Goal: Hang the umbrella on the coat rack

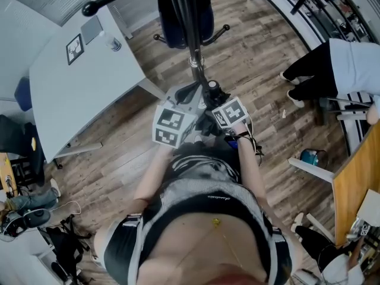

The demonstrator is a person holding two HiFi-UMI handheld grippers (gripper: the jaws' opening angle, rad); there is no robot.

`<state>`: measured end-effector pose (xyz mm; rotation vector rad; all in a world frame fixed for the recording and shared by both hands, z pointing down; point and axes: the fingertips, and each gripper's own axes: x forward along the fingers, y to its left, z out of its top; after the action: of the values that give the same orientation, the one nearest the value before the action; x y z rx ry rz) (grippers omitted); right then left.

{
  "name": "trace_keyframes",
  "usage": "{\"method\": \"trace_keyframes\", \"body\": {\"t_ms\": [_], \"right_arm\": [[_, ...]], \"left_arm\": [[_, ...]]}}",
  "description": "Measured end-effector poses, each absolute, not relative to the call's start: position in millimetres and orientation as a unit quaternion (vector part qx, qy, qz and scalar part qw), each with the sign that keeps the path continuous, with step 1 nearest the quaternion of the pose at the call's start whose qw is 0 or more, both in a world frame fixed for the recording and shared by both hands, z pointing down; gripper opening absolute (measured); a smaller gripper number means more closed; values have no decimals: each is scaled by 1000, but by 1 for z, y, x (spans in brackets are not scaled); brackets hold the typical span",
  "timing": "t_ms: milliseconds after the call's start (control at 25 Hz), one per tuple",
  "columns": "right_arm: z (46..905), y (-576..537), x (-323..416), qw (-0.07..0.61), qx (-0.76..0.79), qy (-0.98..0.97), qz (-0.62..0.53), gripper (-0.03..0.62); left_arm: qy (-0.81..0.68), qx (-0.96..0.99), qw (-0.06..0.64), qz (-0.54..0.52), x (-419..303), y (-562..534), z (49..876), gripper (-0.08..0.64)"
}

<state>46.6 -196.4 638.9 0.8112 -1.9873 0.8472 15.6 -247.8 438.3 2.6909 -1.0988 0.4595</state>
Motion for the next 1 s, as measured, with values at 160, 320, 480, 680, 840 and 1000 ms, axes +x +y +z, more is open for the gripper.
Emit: {"method": "trace_keyframes", "body": {"t_ms": [160,320,480,680,840,1000], "right_arm": [[643,-201,47,403,328,-785,337,268],[648,-201,46,402,325,-782,348,273],[651,-204,44,390,333,-780,359,272],[648,-211,46,389,349,-779,347,263],[641,-214,52,380,359,-784,333,212],[625,-217,59,357,371,-796,319,186]], "left_arm": [[-379,908,94,151,12,-256,440,14],[-381,906,95,157,11,-260,441,14],[-378,907,93,157,12,-262,442,14],[-381,906,89,160,10,-265,450,14],[-380,906,88,165,11,-268,453,12],[-393,902,80,159,8,-275,451,11]]}}
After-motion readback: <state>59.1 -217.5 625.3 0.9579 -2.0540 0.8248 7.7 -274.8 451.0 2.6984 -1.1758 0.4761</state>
